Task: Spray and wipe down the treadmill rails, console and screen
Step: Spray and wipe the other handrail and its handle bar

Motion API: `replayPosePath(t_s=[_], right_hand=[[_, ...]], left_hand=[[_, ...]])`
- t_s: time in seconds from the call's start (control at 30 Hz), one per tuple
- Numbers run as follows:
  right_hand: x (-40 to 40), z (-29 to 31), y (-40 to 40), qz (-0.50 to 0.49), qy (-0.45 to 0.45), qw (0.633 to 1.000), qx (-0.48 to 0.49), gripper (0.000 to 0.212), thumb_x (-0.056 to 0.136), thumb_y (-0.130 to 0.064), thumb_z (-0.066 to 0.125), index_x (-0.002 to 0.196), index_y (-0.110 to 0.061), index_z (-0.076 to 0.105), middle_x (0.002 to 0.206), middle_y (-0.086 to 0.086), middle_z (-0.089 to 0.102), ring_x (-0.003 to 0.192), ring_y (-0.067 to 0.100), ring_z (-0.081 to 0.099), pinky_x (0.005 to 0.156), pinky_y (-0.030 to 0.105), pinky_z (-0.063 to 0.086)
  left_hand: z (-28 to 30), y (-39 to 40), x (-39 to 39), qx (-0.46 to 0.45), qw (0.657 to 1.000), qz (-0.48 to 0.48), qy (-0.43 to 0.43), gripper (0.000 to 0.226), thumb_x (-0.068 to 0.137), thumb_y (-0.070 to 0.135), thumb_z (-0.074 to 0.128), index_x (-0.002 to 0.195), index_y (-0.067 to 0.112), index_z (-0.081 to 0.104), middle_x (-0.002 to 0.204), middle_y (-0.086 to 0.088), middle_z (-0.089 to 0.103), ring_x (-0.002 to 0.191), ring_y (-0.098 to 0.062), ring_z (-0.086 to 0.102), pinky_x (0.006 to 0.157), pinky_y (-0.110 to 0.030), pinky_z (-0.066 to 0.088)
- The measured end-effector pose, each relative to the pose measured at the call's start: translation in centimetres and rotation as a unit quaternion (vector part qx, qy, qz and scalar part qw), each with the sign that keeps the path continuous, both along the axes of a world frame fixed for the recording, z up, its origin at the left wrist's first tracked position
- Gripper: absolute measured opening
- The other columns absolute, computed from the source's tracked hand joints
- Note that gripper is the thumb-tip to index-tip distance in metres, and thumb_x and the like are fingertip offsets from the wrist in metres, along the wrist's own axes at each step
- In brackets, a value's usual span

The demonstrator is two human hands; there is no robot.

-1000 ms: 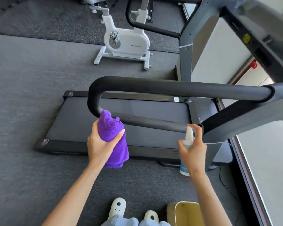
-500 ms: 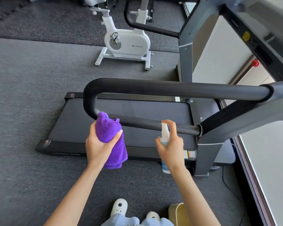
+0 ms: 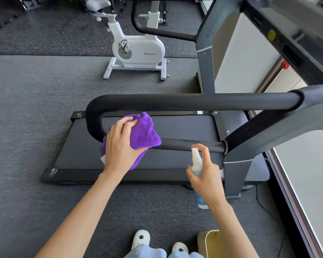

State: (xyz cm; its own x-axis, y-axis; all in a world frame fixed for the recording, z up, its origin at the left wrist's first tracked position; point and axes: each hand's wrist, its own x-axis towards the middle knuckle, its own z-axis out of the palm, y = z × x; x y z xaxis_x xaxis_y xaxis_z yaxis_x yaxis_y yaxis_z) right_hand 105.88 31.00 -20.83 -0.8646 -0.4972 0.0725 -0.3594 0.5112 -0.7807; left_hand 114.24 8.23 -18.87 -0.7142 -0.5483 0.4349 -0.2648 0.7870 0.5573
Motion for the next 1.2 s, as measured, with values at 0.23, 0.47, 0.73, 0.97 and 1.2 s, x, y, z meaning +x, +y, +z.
replayPosePath(t_s=[0.23, 0.47, 0.73, 0.97, 1.2], right_hand=[[-0.5, -0.6, -0.5, 0.003, 0.001, 1.000, -0.004, 0.055, 0.085, -0.007, 0.063, 0.117, -0.042, 0.036, 0.057, -0.010, 0.045, 0.051, 0.012, 0.046, 0.049, 0.022, 0.030], [-1.0, -0.7, -1.9, 0.003, -0.001, 1.000, -0.010, 0.053, 0.085, -0.009, 0.063, 0.120, -0.040, 0.038, 0.058, -0.010, 0.046, 0.052, 0.010, 0.049, 0.047, 0.013, 0.032], [-1.8, 0.2, -0.7, -0.020, 0.011, 0.999, -0.039, 0.057, 0.083, -0.003, 0.062, 0.120, -0.040, 0.041, 0.054, -0.012, 0.047, 0.052, 0.006, 0.052, 0.044, 0.012, 0.035], [-1.2, -0.3, -2.3, 0.006, -0.001, 1.000, -0.028, 0.053, 0.085, -0.011, 0.062, 0.119, -0.045, 0.039, 0.057, -0.007, 0.051, 0.050, 0.013, 0.052, 0.047, 0.019, 0.036], [-1.3, -0.6, -2.3, -0.033, -0.010, 0.998, -0.045, 0.052, 0.086, -0.011, 0.061, 0.121, -0.043, 0.039, 0.057, -0.007, 0.047, 0.055, 0.012, 0.053, 0.047, 0.015, 0.038]], left_hand=[[-3.1, -2.8, -2.1, -0.175, 0.970, 0.005, -0.169, 0.079, 0.064, 0.082, 0.060, 0.121, 0.027, 0.062, 0.100, 0.002, 0.067, 0.090, -0.027, 0.065, 0.078, -0.040, 0.048], [-3.0, -2.0, -4.4, -0.192, 0.957, 0.001, -0.217, 0.088, 0.063, 0.096, 0.029, 0.111, 0.032, 0.065, 0.089, 0.003, 0.067, 0.079, -0.026, 0.063, 0.070, -0.036, 0.045], [-3.9, 5.0, -9.8, -0.190, 0.947, -0.051, -0.252, 0.097, 0.065, 0.093, 0.011, 0.124, 0.029, 0.054, 0.104, -0.001, 0.064, 0.090, -0.024, 0.060, 0.074, -0.034, 0.043], [-3.3, -2.9, -3.0, -0.238, 0.950, -0.052, -0.194, 0.082, 0.069, 0.086, 0.045, 0.121, 0.024, 0.062, 0.091, -0.002, 0.061, 0.080, -0.025, 0.061, 0.070, -0.037, 0.046], [-2.7, -3.6, -3.4, -0.236, 0.942, -0.001, -0.240, 0.079, 0.070, 0.088, 0.037, 0.104, 0.024, 0.068, 0.083, -0.001, 0.062, 0.073, -0.028, 0.060, 0.064, -0.035, 0.043]])
